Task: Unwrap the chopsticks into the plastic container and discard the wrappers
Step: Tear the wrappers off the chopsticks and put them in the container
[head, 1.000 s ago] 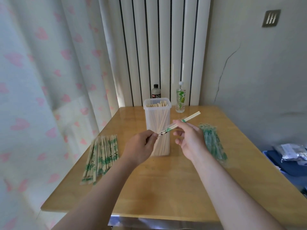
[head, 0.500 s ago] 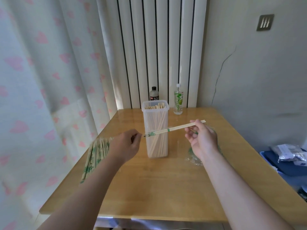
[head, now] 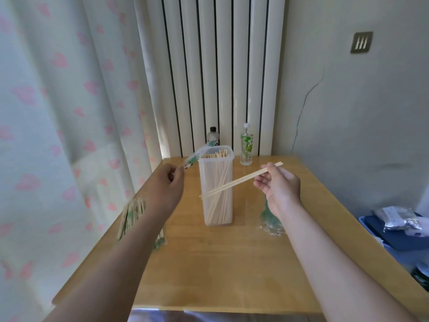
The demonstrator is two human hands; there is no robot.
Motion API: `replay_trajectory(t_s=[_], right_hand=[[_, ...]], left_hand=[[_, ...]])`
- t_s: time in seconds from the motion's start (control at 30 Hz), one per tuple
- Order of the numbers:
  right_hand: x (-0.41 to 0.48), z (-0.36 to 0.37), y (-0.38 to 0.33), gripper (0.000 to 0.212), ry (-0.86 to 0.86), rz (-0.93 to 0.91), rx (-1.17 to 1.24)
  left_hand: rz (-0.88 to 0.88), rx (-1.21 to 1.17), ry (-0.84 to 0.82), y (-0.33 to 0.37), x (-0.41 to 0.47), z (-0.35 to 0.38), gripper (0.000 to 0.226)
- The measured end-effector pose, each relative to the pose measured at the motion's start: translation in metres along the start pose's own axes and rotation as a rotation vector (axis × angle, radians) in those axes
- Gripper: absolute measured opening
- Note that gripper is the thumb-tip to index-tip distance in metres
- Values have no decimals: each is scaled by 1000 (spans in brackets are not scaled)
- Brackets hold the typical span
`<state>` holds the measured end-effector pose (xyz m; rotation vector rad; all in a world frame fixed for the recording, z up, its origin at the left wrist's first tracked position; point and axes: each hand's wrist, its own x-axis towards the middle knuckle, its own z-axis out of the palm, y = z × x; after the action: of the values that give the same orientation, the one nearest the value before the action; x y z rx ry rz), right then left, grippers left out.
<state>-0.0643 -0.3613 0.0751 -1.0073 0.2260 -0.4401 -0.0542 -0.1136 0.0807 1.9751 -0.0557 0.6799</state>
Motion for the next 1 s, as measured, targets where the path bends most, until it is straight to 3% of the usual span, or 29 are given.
replay_trajectory(t_s=[0.23, 0.43, 0.5, 1.0], right_hand=[[19, 54, -50, 17, 52, -279, -105], [30, 97, -64, 5, -17, -712, -515], [31, 108, -64, 2, -10, -781, -577], [61, 130, -77, 14, 68, -672, -300]], left_hand=[[-61, -137, 13, 9, 8, 7, 33], [-113, -210, 40, -2, 12, 1, 31], [-129, -205, 41, -8, 12, -2, 30], [-193, -210, 4, -36, 17, -11, 26]])
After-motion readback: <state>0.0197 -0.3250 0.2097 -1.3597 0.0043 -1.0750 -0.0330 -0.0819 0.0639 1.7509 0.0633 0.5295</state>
